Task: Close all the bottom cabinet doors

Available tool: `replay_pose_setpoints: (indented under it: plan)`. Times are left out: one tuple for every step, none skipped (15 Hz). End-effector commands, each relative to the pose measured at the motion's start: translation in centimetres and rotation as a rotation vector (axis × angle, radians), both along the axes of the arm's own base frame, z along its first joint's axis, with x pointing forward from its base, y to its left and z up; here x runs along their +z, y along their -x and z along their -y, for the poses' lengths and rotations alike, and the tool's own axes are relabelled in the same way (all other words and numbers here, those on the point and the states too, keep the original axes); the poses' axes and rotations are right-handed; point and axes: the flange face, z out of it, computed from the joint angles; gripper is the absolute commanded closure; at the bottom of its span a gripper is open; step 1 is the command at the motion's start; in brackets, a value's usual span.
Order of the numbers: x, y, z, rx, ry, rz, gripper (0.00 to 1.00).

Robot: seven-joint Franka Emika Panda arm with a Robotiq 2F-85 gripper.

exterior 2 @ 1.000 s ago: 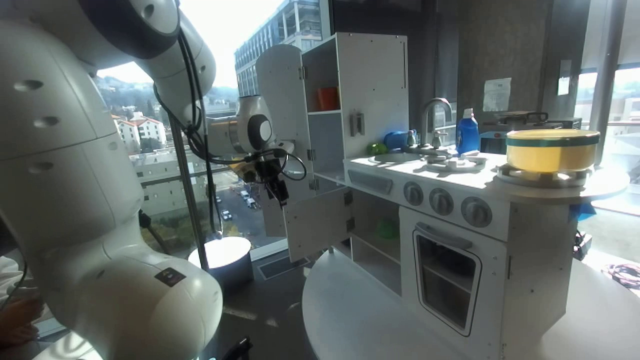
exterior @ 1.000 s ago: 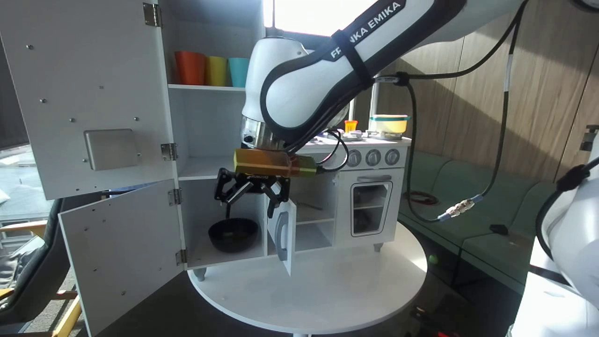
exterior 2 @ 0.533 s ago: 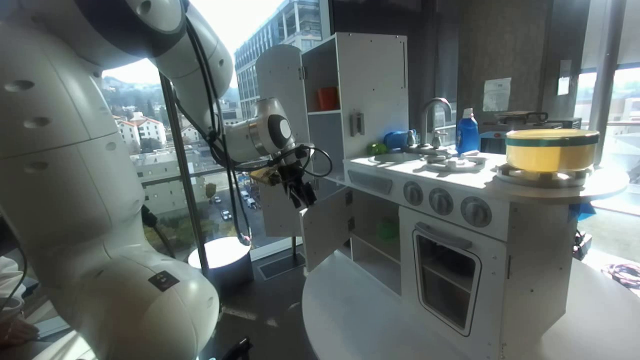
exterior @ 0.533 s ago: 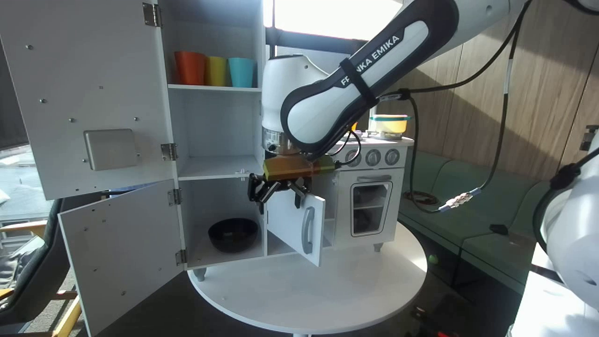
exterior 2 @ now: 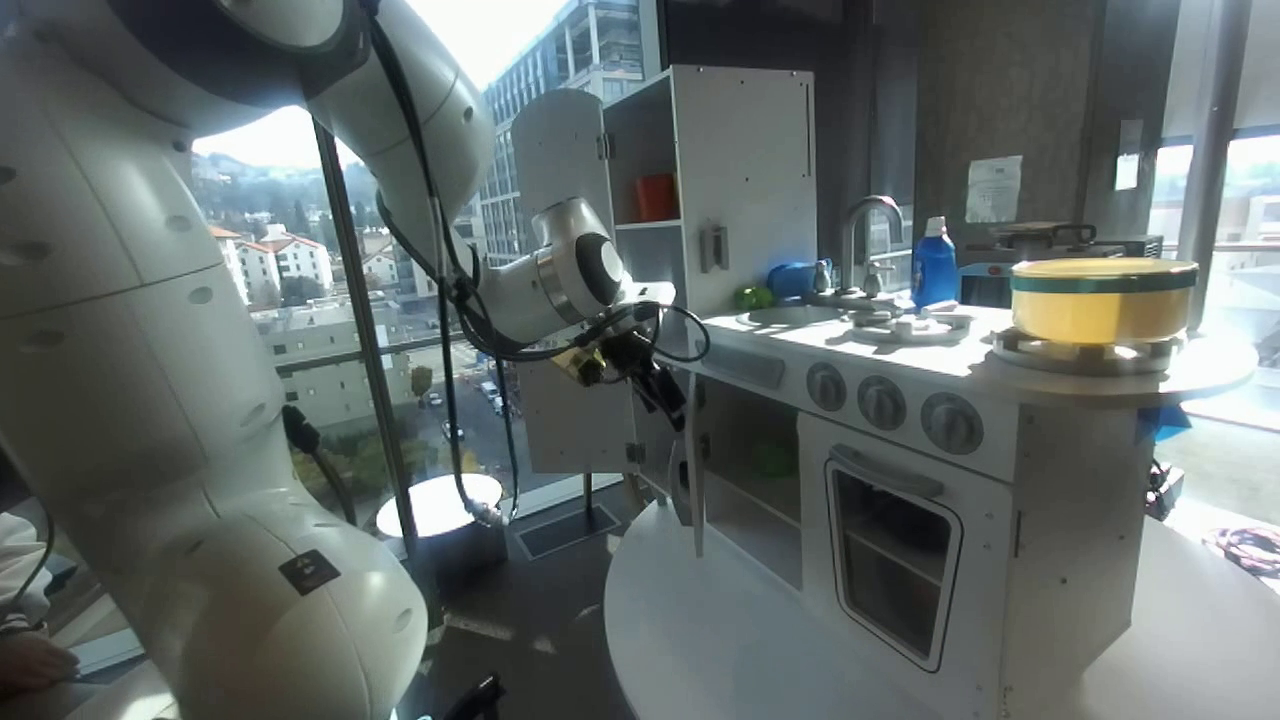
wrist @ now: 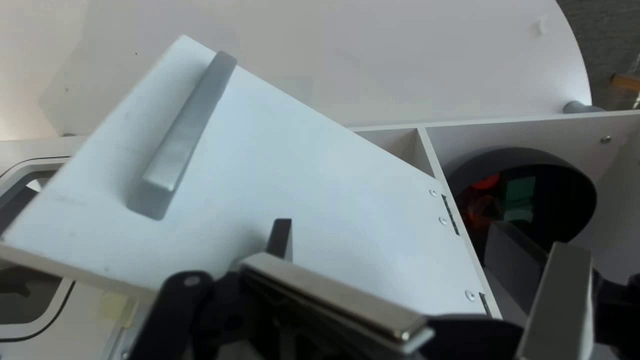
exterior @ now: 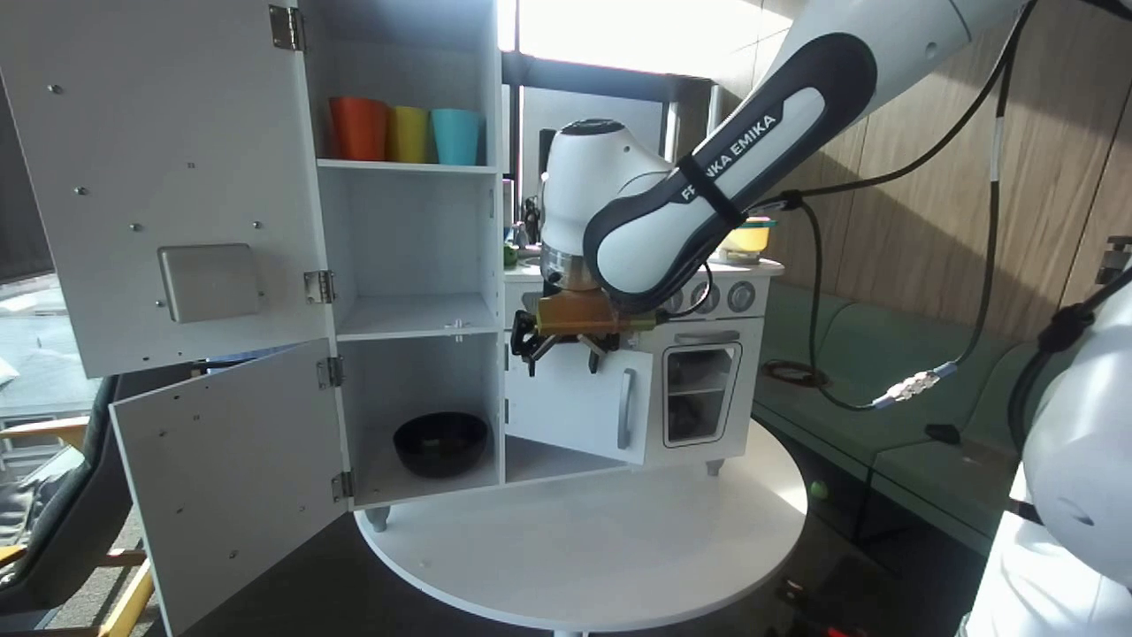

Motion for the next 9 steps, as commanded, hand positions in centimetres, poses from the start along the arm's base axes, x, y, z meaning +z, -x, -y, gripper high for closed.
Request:
replay_pose_setpoints:
  plan:
    - [-0.1,1.6,3.4,-0.07,0.024,0.143,0.0]
    - [-0.7,1.7,4.3,-0.082,0.042,0.155,0.0]
    - [-1.3,1.8,5.1,-0.091,0.057,0.169,0.0]
    - [-1.7,1.8,5.8,-0.1,0.072,0.192,0.0]
    - [-1.9,1.7,6.3,-0.112,0.08,0.215,0.0]
    - [-2.0,1.5,6.8,-0.123,0.084,0.239,0.0]
    - [-1.7,1.1,7.1,-0.133,0.083,0.278,0.0]
    - [-1.7,0.8,7.2,-0.138,0.084,0.3,0.0]
    - [-1.7,0.5,7.1,-0.15,0.079,0.321,0.0]
